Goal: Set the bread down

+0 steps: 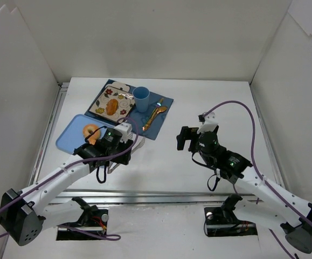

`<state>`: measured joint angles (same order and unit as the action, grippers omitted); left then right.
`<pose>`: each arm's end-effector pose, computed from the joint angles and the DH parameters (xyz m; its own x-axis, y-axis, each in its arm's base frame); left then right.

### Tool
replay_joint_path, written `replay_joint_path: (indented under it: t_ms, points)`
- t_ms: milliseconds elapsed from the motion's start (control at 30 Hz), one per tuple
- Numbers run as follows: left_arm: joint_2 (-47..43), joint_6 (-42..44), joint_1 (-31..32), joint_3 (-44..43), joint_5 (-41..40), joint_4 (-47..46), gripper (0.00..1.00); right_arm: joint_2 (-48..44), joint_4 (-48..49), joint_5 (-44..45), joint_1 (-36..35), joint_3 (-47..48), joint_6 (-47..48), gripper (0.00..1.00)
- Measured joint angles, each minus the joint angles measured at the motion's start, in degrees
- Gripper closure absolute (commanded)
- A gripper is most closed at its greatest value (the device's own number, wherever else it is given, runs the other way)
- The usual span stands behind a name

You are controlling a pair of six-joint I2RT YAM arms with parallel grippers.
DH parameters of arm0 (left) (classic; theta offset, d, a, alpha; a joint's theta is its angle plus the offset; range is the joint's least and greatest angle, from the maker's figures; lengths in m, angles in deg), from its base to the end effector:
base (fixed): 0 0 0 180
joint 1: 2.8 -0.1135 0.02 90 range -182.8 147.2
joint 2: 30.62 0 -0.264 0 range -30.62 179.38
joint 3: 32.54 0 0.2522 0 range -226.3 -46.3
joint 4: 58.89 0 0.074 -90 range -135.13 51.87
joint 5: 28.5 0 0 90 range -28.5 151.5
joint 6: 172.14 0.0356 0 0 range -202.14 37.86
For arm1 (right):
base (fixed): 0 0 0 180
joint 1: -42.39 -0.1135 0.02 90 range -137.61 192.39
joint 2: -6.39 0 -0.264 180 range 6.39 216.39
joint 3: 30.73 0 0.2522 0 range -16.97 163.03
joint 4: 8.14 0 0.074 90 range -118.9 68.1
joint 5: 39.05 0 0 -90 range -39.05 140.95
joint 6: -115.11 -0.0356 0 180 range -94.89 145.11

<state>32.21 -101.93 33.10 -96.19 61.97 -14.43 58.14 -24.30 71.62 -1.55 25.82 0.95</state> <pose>0.1869 -0.1357 0.2763 -0.7262 0.1077 -0.6790 0.3670 0.8959 -0.2503 0.1622 0.1388 0.3208 -0.2931 0.2493 -0.9230 -0.3070 0.8897 0.3378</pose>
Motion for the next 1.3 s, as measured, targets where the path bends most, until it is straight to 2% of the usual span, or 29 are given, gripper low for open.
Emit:
replay_joint_path:
  t_ms: [200,400,1033,1200,1300]
  points:
    - [1.25,-1.77,2.47,5.07,0.02,-3.17,0.50,0.00,0.00,0.00,0.00,0.00,0.00,0.02]
    - [2.32,-3.08,3.19,6.62,-0.92,-5.70,0.49,0.00,0.00,0.00,0.00,0.00,0.00,0.02]
    - [18.67,-3.52,4.57,6.54,-4.11,-11.34,0.43,0.22,-0.02,0.00,0.00,0.00,0.00,0.02]
    - [21.05,-3.69,4.57,5.97,-5.16,-11.58,0.38,0.22,0.00,0.00,-0.02,0.00,0.00,0.02]
    - [21.62,-3.85,4.57,5.57,-5.70,-11.89,0.30,0.22,-0.02,0.00,-0.02,0.00,0.00,0.02]
